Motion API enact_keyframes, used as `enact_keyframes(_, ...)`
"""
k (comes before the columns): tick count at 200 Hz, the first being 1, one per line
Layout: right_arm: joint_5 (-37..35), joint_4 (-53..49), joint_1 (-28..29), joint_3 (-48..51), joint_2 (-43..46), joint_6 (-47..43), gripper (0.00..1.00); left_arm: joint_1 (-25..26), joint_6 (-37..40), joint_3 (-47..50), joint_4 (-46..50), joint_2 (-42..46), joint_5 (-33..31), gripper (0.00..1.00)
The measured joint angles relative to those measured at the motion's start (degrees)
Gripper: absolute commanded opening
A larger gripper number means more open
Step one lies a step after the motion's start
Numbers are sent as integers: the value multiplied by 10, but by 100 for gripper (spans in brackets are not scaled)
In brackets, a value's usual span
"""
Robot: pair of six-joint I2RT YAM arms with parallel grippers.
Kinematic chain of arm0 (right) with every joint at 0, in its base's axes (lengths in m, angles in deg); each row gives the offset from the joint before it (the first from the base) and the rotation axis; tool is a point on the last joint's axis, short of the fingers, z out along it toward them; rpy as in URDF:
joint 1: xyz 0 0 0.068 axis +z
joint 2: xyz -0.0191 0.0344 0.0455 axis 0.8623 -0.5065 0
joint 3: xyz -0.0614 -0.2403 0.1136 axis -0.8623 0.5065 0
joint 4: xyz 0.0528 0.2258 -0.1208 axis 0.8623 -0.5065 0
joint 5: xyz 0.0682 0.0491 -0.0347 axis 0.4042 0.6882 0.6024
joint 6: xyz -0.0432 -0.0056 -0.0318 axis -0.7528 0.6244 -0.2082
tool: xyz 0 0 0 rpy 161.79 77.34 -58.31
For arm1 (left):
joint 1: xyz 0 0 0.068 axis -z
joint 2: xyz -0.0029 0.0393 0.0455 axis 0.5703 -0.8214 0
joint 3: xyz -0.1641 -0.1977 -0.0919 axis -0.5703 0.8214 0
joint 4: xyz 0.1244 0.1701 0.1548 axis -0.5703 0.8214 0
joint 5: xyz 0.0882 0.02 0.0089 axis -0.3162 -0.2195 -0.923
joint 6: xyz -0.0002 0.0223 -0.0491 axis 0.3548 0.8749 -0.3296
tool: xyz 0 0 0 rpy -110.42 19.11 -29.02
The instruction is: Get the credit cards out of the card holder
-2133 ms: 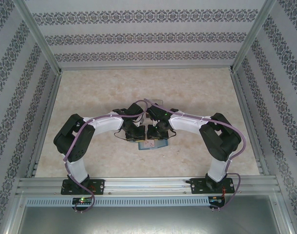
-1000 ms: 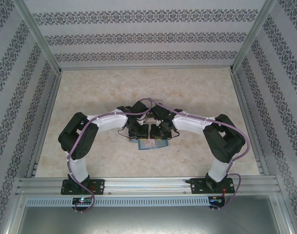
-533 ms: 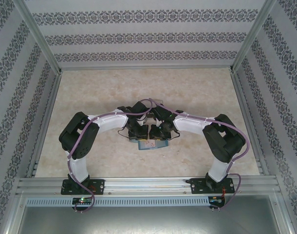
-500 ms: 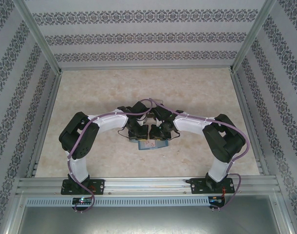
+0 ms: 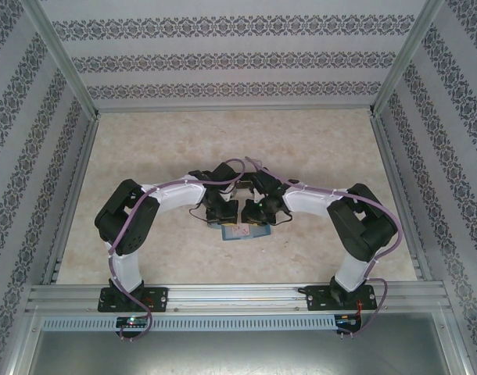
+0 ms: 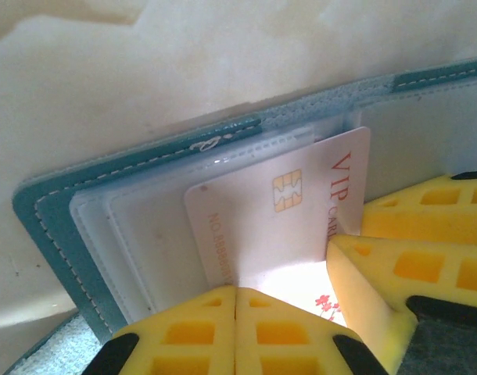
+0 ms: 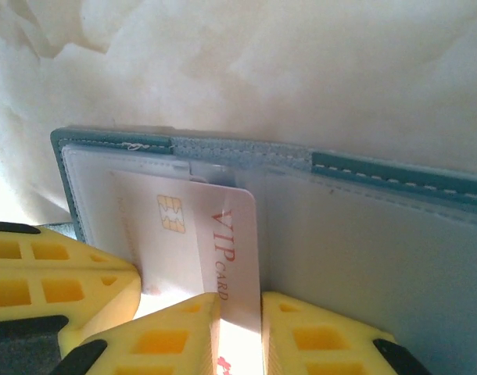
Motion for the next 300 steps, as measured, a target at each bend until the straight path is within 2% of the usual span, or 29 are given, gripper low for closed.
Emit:
enact_keyframes(141, 44, 57, -23, 41, 23, 24, 3, 0, 0, -1, 4, 0, -2, 6)
enact_keyframes(192, 44, 54, -31, 45, 37, 20, 1, 0, 0, -3, 5, 0, -2, 6)
enact_keyframes(300, -45, -57, -42, 26, 74, -33, 2, 0, 0, -3, 11, -1, -6, 7)
